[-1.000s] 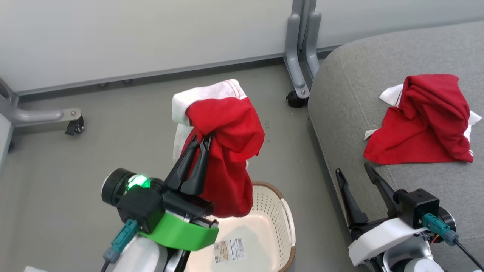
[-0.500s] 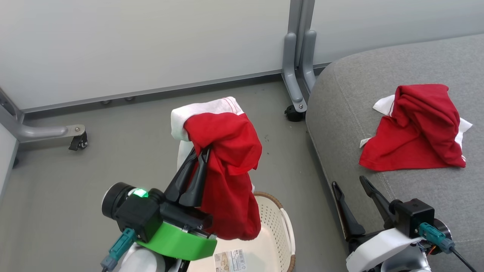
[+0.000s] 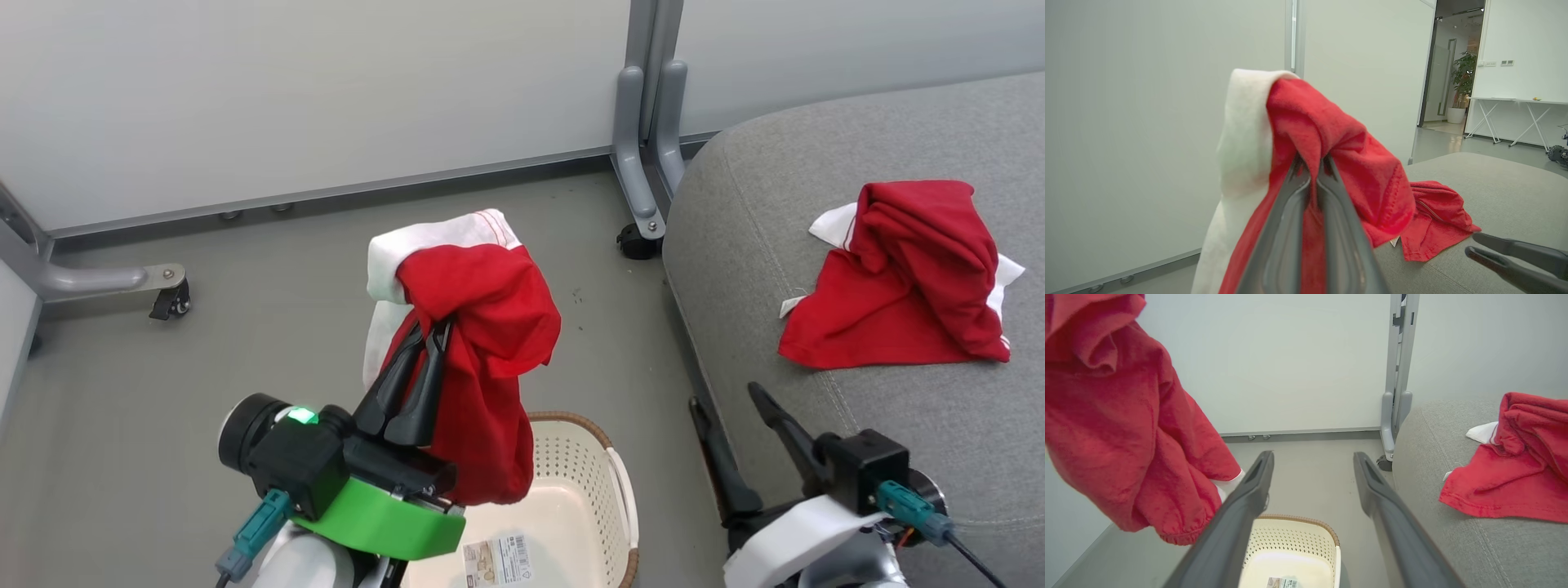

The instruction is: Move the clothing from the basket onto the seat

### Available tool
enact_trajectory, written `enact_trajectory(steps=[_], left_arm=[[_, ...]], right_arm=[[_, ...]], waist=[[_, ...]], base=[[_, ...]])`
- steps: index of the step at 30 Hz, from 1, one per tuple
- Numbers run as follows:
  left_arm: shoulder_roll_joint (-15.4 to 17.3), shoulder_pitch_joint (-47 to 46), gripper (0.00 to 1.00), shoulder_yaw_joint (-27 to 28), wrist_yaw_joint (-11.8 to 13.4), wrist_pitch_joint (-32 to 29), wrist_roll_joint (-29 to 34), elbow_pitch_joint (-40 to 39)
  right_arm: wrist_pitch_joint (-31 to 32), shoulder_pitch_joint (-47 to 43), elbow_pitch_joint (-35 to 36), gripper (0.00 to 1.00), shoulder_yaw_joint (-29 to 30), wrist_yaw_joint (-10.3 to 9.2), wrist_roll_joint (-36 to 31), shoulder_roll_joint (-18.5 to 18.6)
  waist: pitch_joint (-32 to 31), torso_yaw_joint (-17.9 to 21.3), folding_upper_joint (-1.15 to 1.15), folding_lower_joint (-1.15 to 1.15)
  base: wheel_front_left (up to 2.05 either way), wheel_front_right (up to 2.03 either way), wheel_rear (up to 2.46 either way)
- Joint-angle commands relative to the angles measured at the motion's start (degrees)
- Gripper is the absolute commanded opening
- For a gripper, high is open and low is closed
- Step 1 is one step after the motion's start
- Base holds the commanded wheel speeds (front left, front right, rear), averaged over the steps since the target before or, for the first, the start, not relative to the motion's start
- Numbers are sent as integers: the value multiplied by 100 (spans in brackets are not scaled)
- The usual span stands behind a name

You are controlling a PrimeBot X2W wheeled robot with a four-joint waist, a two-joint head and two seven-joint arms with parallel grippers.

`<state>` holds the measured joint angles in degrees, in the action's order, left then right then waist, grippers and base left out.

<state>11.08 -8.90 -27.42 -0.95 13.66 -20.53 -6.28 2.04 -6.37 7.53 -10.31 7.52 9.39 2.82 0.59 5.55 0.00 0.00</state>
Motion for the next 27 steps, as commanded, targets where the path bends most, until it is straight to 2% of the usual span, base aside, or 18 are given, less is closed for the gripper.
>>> enact_trajectory(steps=[1,13,27], left_arm=[[27,-109,0,12,-3,20,-3,14],[28,-230,0,-99,-19,1,46,29],[-39,-326,0,-320,-82,-21,55,83]], right_arm=[[44,139,-13,100,-152,-6,10,15],[246,1022,-353,100,-2318,-6,651,86],[-351,2418,-1581,100,-2983,-6,1015,13]], waist=[[6,5,0,0],[142,-100,0,0],[222,-296,0,0]], base=[[0,0,0],[0,0,0],[0,0,0]])
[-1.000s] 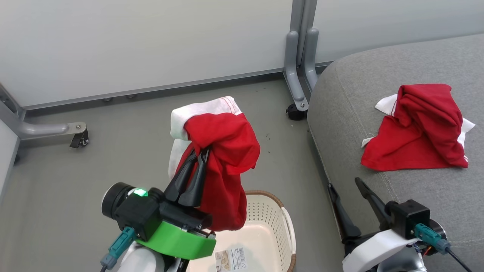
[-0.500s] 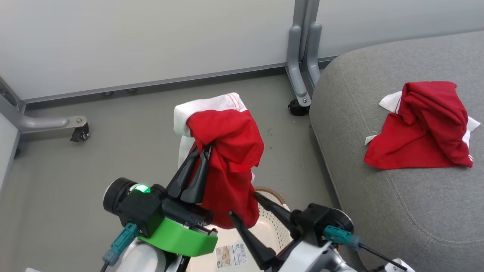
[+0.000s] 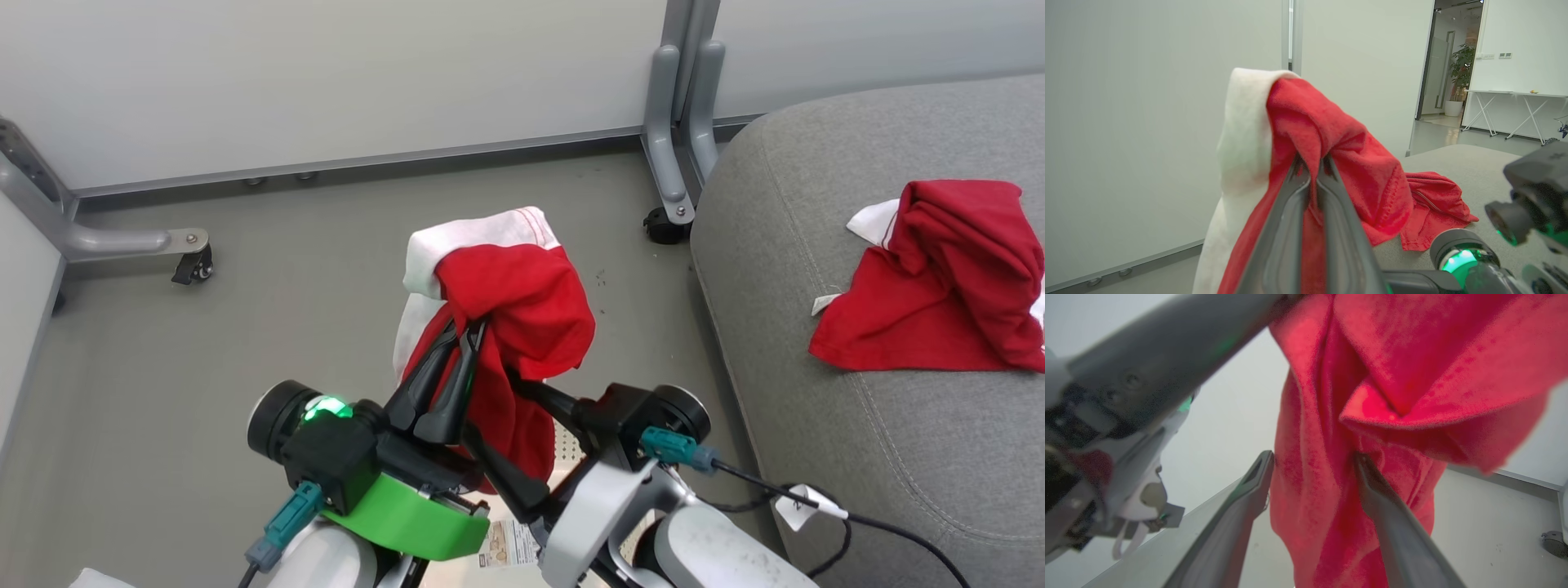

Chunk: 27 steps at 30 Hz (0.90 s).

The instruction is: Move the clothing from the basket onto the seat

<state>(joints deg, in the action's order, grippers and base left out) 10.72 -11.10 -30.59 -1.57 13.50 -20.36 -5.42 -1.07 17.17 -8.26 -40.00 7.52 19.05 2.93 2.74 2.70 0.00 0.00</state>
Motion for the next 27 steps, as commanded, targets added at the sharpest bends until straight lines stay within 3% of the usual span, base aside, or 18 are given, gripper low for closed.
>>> enact_trajectory(steps=[1,5,6,7,27], left_arm=[[-6,-110,0,-17,-30,1,37,2],[-14,-120,0,-58,-35,-5,12,19],[-16,-120,0,-64,-32,-4,8,20],[-19,-120,0,-74,-26,-3,3,22],[27,-67,0,-110,56,36,-65,48]], right_arm=[[-103,158,-70,100,-65,-6,135,2],[-261,451,-325,100,-192,-6,359,4],[-289,495,-379,27,-213,-6,407,3],[-317,552,-435,0,-239,-6,456,4],[-555,845,-861,0,-419,-6,687,2]], waist=[[12,-25,0,0],[17,-60,0,0],[18,-65,0,0],[18,-70,0,0],[20,-78,0,0]], base=[[0,0,0],[0,0,0],[0,0,0],[0,0,0],[0,0,0]])
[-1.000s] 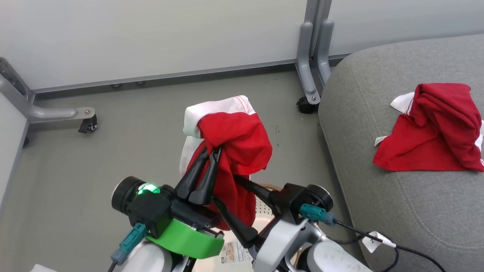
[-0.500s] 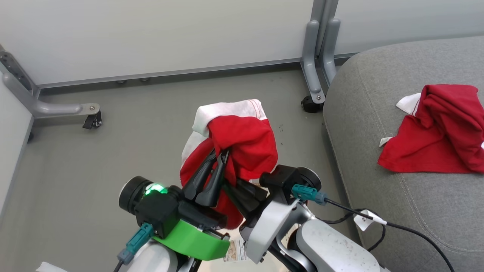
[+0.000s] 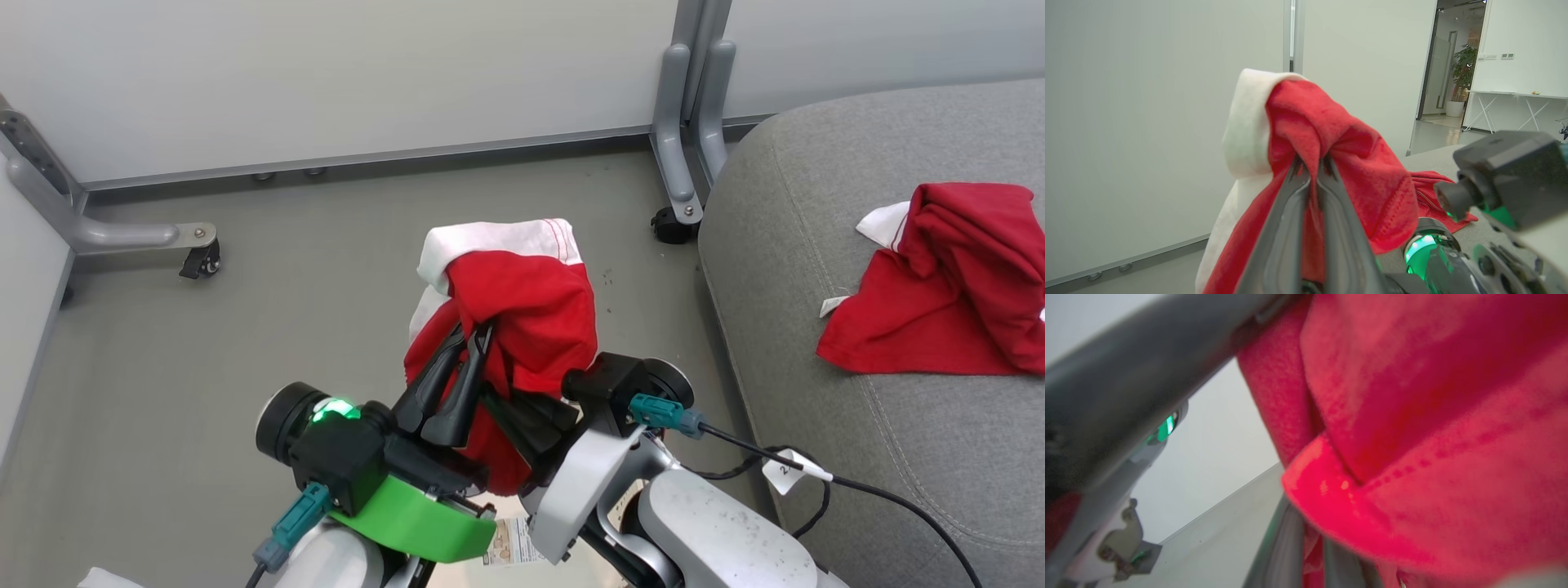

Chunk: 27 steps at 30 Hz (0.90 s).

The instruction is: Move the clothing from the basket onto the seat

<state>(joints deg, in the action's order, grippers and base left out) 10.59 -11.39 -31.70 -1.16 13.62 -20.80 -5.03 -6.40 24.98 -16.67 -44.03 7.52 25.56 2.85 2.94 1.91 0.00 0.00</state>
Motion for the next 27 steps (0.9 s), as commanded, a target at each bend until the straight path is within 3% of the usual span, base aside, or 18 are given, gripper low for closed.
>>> enact_trajectory(steps=[1,7,8,9,18,27], left_arm=[[41,-39,0,-2,19,26,-23,8],[82,-68,0,-15,118,-104,63,39],[88,-60,40,-11,153,-143,78,49],[90,-43,100,-1,208,-186,89,53],[231,176,100,-14,343,-312,131,-149],[625,600,100,-305,227,-894,114,-366]], right_arm=[[-22,68,-26,0,-13,-6,34,10],[-19,128,-46,0,28,-6,-1,9],[-19,135,-55,0,35,-6,-7,9],[-12,147,-68,0,41,-6,-19,10],[-29,319,-230,0,136,-6,-120,9],[-48,362,-524,0,287,-6,-234,9]], waist=[[0,2,0,0],[13,-22,0,0],[15,-30,0,0],[15,-43,0,0],[30,-128,0,0],[15,-249,0,0]], base=[[0,0,0],[0,0,0],[0,0,0],[0,0,0],[0,0,0],[0,0,0]])
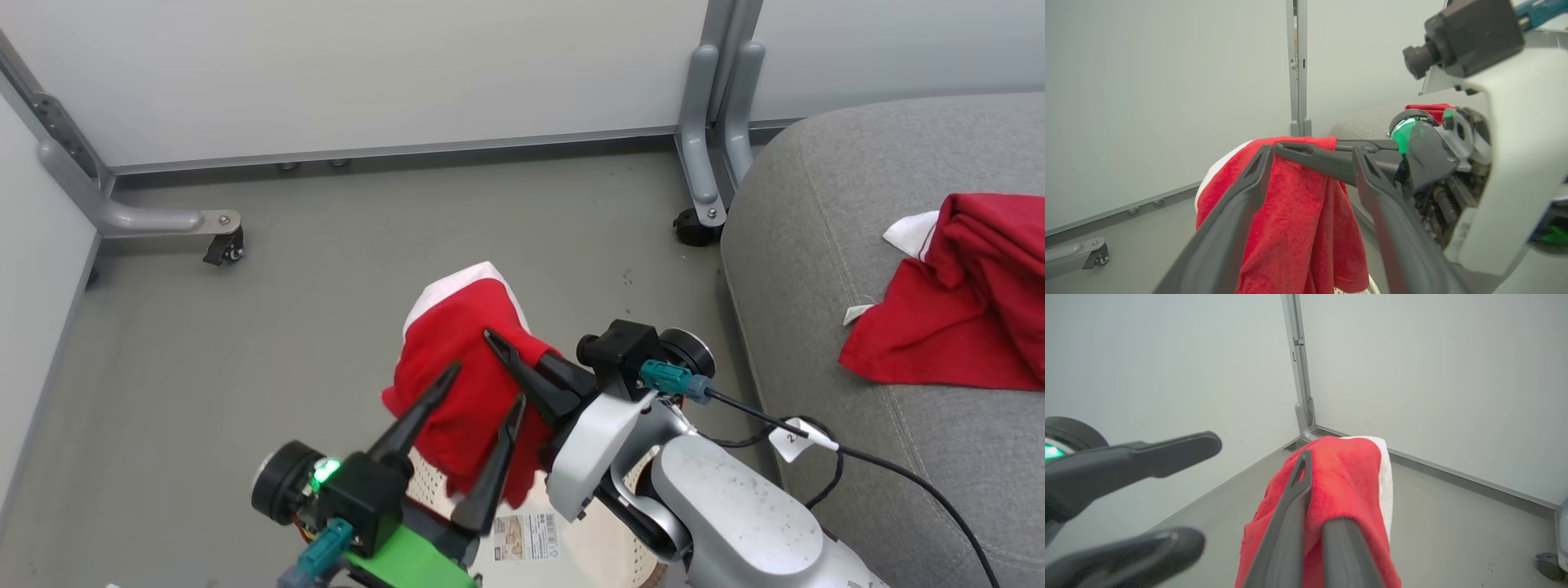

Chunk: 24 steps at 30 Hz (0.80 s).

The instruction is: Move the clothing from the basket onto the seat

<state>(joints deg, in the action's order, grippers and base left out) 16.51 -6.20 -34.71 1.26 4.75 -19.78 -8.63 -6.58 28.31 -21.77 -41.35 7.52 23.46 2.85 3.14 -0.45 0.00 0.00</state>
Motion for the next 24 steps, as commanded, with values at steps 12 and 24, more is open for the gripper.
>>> enact_trajectory(steps=[12,24], left_arm=[[155,264,100,-232,-54,-226,-10,76],[203,153,100,-205,1,-203,-24,224]], right_arm=[[-71,-104,-249,0,153,-6,-80,9],[-99,-126,-281,0,230,-6,-143,9]], waist=[[-11,-34,0,0],[57,190,0,0]], base=[[0,0,0],[0,0,0]])
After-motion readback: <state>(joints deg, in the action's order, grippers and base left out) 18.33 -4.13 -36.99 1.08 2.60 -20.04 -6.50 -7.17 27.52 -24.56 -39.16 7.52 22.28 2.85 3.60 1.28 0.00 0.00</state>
